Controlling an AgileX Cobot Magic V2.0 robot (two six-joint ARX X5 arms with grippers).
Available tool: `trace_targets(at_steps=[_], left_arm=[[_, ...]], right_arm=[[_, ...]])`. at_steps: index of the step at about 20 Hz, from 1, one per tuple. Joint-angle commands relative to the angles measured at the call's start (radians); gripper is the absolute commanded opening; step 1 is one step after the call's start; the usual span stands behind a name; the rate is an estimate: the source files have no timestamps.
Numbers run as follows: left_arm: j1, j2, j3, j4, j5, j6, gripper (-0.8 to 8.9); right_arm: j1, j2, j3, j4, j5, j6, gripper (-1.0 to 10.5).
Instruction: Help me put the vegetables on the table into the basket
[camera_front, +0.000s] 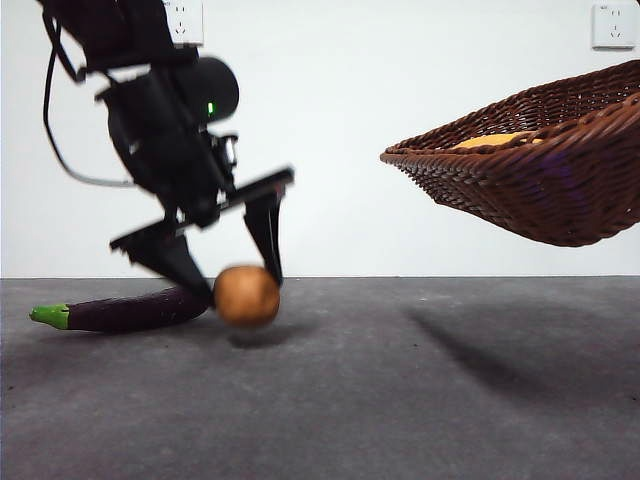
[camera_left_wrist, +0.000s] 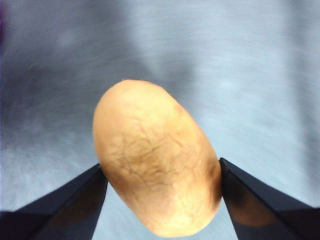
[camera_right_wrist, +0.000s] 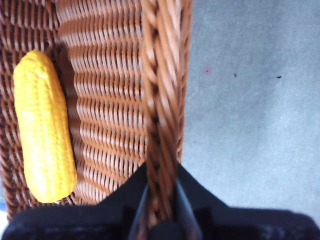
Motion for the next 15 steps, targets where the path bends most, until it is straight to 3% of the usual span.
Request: trace_targets(at_steps=[1,7,10,15], left_arm=[[-0.030,-0.125,0.033,-0.031,0.014,0.090,-0.09],[-0.212,-0.363,0.033,-0.057,0.008,0.120,-0.09],[-0.323,-0.372,0.033,-0.024,-0.031,0.119,-0.09],[-0.410,-0.346,0.033,0.049,-0.109,0.114,-0.09]], right_arm=[[0.000,-0.002,-0.007,0.009,-0.011,-0.006,-0.2],[0.002,-0.002,-0.007,0.021,-0.015,-0.003,-0.2],[0.035,-0.002,-0.007,0.014,-0.065,-0.004,-0.2],[0.145,-0.002,-0.008,-0.013,-0.063,-0.003,-0.2]])
